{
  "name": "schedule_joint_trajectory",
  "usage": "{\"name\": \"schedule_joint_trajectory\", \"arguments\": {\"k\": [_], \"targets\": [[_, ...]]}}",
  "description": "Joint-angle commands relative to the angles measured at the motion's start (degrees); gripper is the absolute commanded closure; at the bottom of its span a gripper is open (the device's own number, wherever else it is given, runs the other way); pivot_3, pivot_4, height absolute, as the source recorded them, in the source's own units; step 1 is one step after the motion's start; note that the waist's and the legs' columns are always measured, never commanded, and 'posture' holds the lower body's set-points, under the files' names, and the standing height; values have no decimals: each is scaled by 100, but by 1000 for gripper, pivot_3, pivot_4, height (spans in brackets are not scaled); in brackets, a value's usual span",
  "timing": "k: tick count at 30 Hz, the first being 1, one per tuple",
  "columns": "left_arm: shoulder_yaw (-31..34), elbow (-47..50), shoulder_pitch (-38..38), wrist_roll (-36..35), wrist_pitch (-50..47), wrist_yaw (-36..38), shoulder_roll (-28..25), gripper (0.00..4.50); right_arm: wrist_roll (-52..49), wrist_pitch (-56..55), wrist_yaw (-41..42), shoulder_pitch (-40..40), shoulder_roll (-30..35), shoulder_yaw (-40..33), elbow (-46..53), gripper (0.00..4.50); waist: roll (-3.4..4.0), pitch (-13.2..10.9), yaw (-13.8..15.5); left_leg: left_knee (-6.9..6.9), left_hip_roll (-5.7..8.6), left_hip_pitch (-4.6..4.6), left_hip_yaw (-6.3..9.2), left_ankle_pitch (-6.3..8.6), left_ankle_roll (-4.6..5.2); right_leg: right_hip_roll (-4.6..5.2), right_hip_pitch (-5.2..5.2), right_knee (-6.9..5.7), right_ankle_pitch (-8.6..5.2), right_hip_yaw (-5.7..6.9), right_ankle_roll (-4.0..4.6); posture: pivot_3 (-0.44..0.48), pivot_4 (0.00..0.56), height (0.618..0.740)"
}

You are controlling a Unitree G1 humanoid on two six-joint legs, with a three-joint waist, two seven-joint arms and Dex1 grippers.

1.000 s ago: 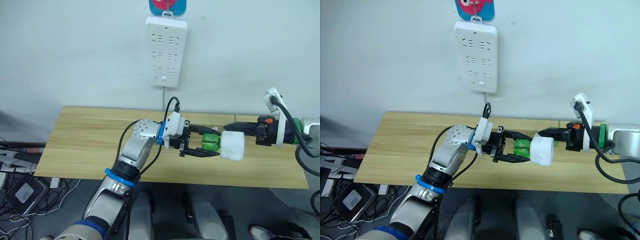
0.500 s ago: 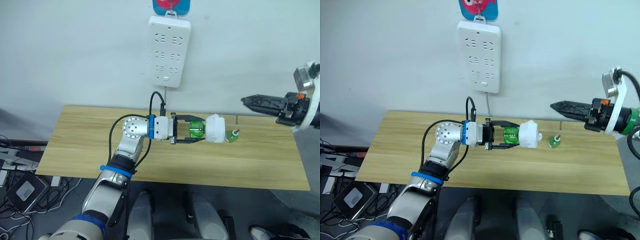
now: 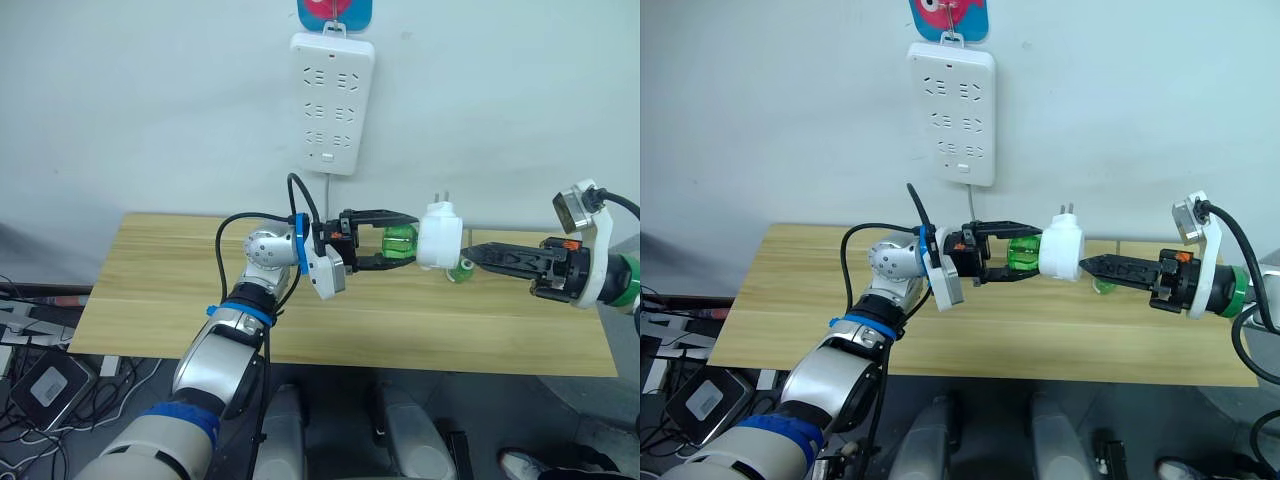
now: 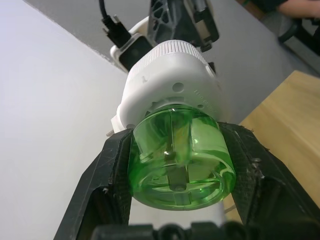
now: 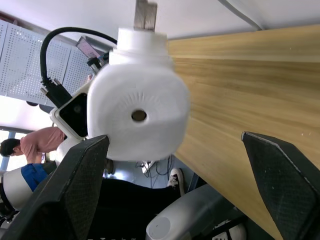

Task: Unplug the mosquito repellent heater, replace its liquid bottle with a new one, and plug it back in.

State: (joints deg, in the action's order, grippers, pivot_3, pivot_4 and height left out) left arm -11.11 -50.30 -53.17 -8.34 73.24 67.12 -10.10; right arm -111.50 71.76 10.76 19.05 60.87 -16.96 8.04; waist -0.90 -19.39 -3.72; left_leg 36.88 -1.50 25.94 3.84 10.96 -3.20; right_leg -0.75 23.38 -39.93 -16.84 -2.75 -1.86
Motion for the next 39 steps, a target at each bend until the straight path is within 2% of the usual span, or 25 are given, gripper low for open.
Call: {"name": "schedule_joint_trajectory", "arguments": {"k": [1, 15, 18, 20, 21, 27, 31, 32, 37, 39], "targets": [[-203, 22, -74, 32, 152, -173, 37, 2235, -150, -206, 83, 85, -148, 9, 399, 80, 0, 0, -6, 0, 0, 0, 1, 0, 0, -2, 0, 0, 0, 1, 0, -120, 292, 740], [-578, 105, -59, -47, 95, -475, 25, 2235, -150, -552, -465, 316, -585, 393, 569, 80, 0, 0, -58, 2, -1, 1, 4, 0, 0, 0, 0, -3, 1, 2, 0, -124, 307, 740], [-639, 122, -37, -52, 70, -506, -1, 2235, -150, -583, -530, 298, -696, 384, 580, 624, 0, 0, -60, 2, -1, 1, 3, 0, 0, 0, 0, -4, 1, 2, 0, -124, 307, 740], [-668, 135, -21, -56, 38, -517, -23, 2235, -150, -570, -515, 281, -711, 368, 603, 1306, 0, 0, -65, 2, -1, 1, 4, 0, 0, 0, 0, -5, 1, 2, 0, -124, 307, 740], [-678, 138, -16, -59, 20, -521, -32, 2235, -150, -565, -516, 278, -713, 361, 609, 1400, 0, 0, -65, 2, -1, 0, 4, 0, 0, 0, 0, -5, 1, 1, 0, -124, 307, 740], [-678, 73, -20, 101, -192, -597, -62, 2235, -150, -643, -686, 272, -788, 350, 618, 1397, 0, 0, -71, 2, -1, 0, 4, 0, 0, 0, 0, -5, 1, 2, 0, -122, 308, 740], [-740, 133, 50, 246, -1070, -518, -173, 2235, -150, -772, -1157, 265, -750, 424, 629, 1397, 0, 0, -75, 2, -1, 1, 4, 0, 0, 0, 0, -5, 1, 1, 0, -122, 308, 740], [-742, 219, 82, 289, -1311, -533, -215, 1507, -150, -808, -1303, 266, -732, 448, 623, 1397, 0, 0, -79, 2, -1, 1, 4, 0, 0, 0, 0, -5, 1, 1, 0, -123, 306, 740], [-764, 824, 159, 669, -2219, -766, -399, 4, -150, -961, -1982, 236, -686, 577, 573, 1397, 0, 0, -111, 1, -2, 0, 6, 0, 0, -2, 0, -8, 1, 3, 0, -124, 307, 740], [-858, 1154, 208, 886, -2710, -786, -471, 0, -150, -1009, -2220, 193, -643, 651, 592, 1397, 0, 0, -109, 1, -2, 0, 7, 0, 0, -2, 0, -7, 0, 4, 0, -119, 306, 740]]}}
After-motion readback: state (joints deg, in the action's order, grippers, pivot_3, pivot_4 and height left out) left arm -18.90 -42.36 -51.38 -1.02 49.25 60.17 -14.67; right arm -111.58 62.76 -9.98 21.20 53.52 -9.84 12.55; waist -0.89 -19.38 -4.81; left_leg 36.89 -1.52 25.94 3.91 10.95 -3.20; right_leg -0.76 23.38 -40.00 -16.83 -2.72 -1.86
